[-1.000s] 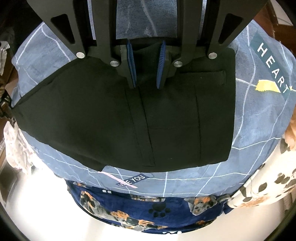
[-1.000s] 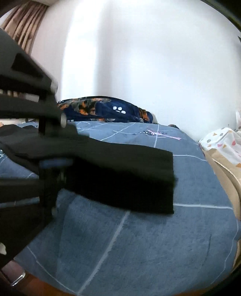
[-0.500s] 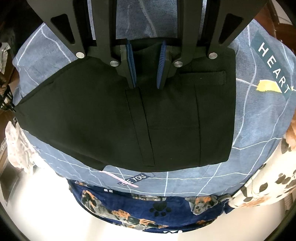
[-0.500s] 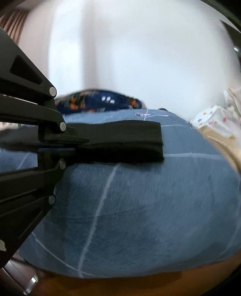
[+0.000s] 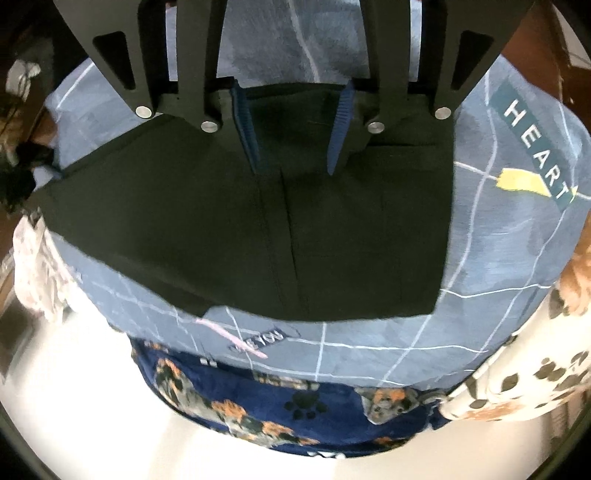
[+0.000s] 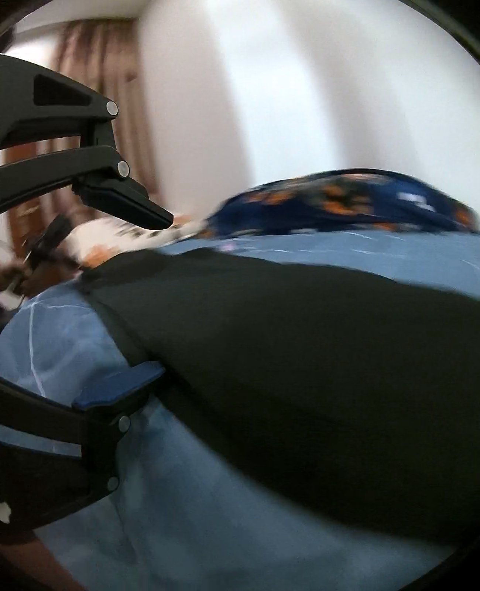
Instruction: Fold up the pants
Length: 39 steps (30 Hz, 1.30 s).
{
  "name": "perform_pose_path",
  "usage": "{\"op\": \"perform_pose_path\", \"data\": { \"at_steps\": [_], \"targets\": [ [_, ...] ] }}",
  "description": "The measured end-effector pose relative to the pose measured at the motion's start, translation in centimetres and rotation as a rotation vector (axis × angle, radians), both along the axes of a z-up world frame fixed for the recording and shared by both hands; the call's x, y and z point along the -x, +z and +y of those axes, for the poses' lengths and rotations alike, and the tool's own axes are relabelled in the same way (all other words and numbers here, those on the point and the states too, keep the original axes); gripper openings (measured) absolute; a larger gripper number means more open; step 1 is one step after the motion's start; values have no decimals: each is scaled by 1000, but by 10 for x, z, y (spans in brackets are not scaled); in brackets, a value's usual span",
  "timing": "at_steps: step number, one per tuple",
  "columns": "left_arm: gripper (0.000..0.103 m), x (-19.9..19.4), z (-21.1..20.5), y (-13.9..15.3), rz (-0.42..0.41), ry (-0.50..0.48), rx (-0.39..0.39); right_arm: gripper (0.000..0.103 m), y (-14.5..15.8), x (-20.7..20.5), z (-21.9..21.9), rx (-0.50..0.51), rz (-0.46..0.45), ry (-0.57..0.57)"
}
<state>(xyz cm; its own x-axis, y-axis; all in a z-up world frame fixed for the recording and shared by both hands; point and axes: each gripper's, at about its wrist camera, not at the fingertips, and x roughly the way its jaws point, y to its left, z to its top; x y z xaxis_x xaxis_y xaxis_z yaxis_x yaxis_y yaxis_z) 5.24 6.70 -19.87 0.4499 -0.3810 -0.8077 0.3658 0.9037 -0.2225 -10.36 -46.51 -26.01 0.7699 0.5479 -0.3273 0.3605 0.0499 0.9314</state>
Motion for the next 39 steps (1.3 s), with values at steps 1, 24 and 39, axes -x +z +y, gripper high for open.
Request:
{"op": "perform_pose_path", "data": {
  "at_steps": [1,24,39],
  "targets": [
    [43,0,4,3,-4,5,19,72,1,-6,10,4,-5,25],
    [51,2,-3,-15,-10,-43,-89,4,-10,-33,88,175,85,163],
    [51,3,-6,-18,-30,-53,-109,33,-8,2,28,65,65,42]
  ]
}}
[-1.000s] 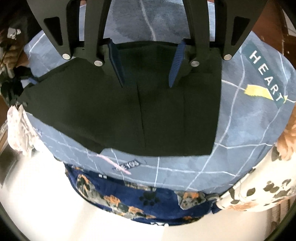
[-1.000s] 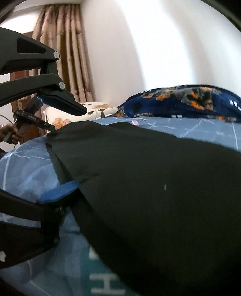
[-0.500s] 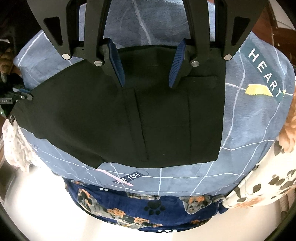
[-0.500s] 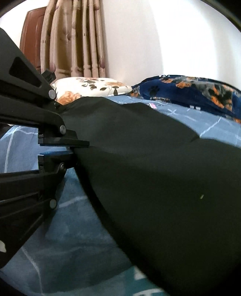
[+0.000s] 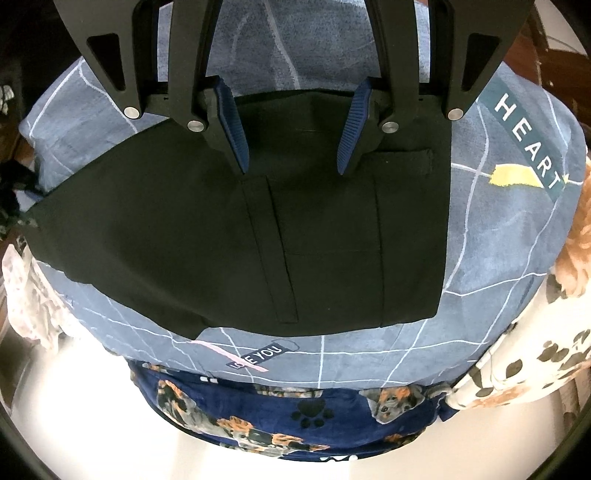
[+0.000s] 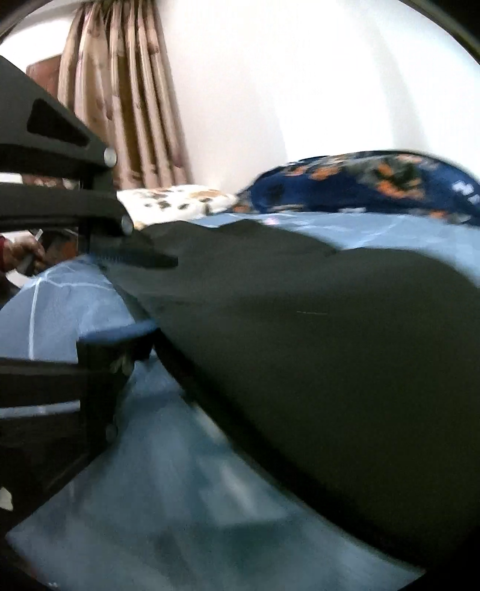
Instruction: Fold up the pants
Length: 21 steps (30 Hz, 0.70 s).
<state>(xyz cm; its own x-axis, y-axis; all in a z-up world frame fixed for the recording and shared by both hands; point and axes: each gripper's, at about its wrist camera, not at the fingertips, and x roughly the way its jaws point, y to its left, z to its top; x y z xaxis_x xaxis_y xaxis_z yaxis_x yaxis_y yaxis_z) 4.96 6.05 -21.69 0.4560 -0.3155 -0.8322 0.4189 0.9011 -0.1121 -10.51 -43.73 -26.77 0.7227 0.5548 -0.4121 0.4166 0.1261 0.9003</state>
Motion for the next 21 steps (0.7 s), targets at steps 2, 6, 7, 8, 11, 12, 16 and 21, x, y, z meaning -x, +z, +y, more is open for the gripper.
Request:
{"op": "perform_pose_path", "data": {
  "at_steps": [2,6,7,8,11,12,16,21],
  "targets": [
    [51,0,1,0,3,4,10,35,5,20,-30,34,-3,-69],
    [51,0,2,0,10,10,19,38,12,69,-127,163,13,-286],
    [52,0,2,0,11,10,18,38,11,77,-149,171,15,-331],
    [51,0,2,0,12,9,16,38,10,83,-164,181,18,-364],
    [52,0,1,0,12,2,2,44,15,110,-219,259,42,-491],
    [52,-1,0,0,12,0,-3,48,17,122,-234,268,29,-542],
    [52,-2,-4,-1,8,-4,-29,54,20,162,-276,282,2,-677],
    [59,0,-12,-2,-5,-23,-77,54,7,193,-287,195,-94,-719]
  ]
}}
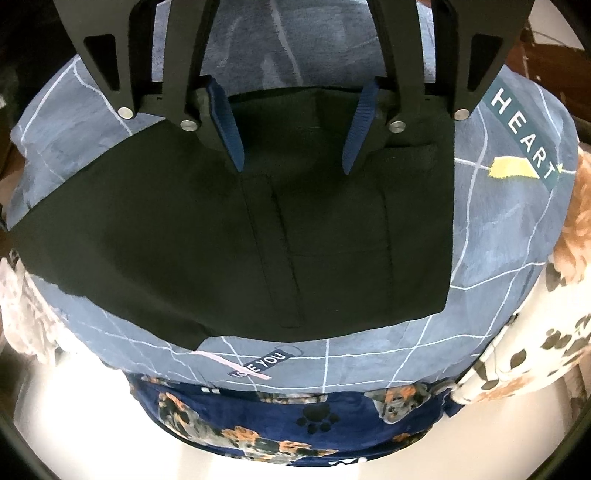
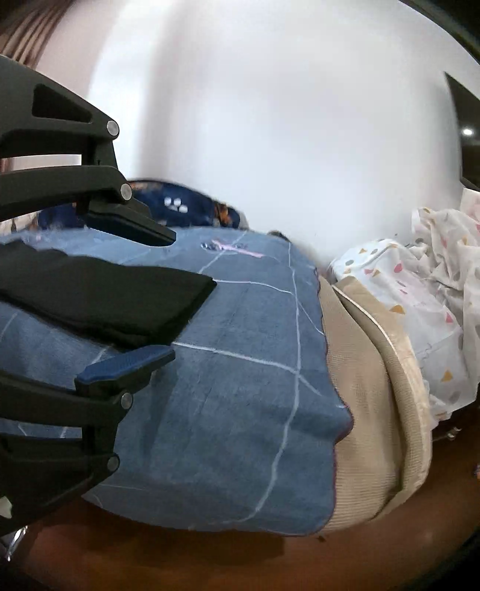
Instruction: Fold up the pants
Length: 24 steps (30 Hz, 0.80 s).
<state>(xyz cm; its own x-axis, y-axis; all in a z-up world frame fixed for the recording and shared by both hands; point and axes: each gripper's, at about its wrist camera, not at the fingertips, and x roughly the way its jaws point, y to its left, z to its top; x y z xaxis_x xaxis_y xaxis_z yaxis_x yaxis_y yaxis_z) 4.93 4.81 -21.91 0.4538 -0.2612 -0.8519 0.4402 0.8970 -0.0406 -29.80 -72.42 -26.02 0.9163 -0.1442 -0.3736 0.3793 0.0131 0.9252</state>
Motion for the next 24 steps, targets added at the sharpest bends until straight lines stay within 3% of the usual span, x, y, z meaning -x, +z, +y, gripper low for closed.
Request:
{"op": "perform_pose_path", "data": {
  "at_steps": [2,9,12,17,22,24],
  "targets": [
    [60,1,-3,0,-6,-6,-17,54,-6,4,4,-1,23,-8],
    [62,1,-1,-1,-13,-16,-10,50,-11,4,18,1,-38,9],
    [62,1,-2,-2,-16,-16,-13,32,-5,-7,20,25,-32,40],
    [62,1,-2,-2,-16,-16,-13,23,12,-30,24,75,-9,98],
    [64,1,-2,-3,-18,-18,-12,23,22,-51,31,88,-31,205],
    [66,1,-3,-2,-19,-18,-15,39,23,-65,37,90,-49,311]
  ]
}}
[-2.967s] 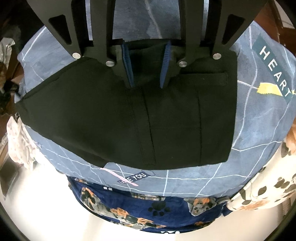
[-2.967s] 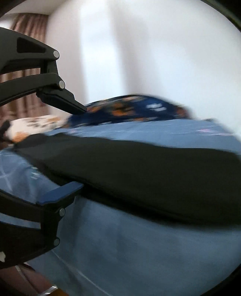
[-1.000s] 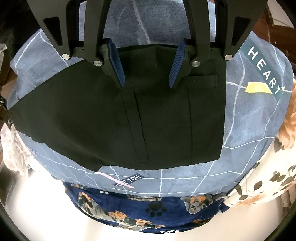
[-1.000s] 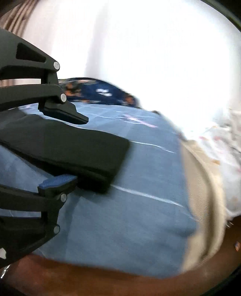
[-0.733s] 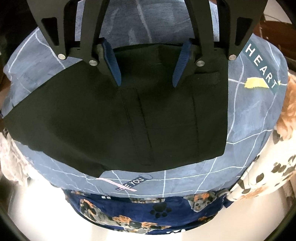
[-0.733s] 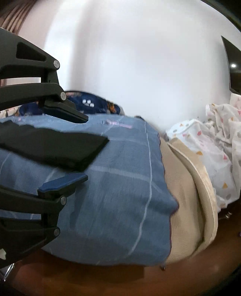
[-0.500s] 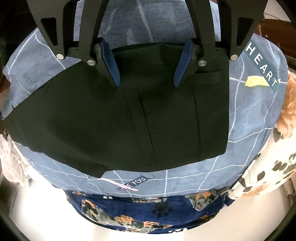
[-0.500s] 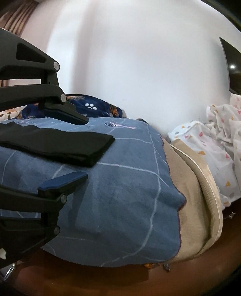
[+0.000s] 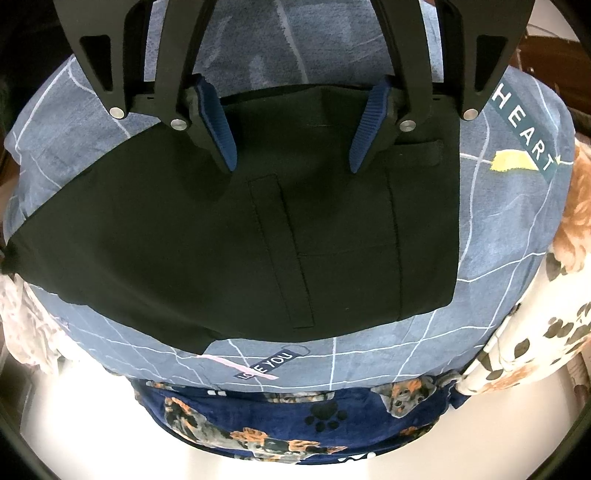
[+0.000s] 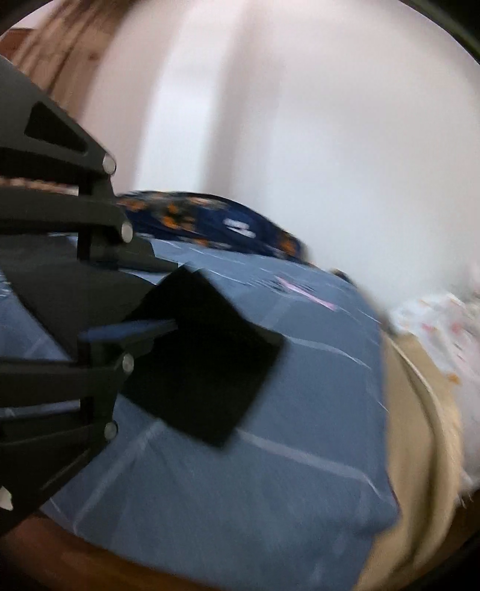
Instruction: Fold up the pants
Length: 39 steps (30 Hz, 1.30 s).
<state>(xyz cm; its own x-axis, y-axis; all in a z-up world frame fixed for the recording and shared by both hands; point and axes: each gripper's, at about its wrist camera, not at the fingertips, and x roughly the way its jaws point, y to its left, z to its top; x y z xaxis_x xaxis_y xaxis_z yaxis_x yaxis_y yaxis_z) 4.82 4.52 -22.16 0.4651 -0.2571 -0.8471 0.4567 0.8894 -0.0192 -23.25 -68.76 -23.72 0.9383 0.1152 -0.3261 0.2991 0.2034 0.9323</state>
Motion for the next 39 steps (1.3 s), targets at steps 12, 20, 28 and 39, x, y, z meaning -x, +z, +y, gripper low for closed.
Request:
{"op": "perform_pose_path", "data": {
  "at_steps": [12,20,28,39],
  "targets": [
    [71,-1,-5,1,-6,-11,-4,67,1,27,-14,32,-57,-101],
    [74,0,-7,0,-7,-11,-7,67,-13,61,-29,-9,7,-285],
    [75,1,-8,0,-8,-12,-8,12,-13,51,-31,123,343,-244],
    [77,1,-10,0,-8,-14,-9,22,10,18,0,263,417,-111]
  ]
}}
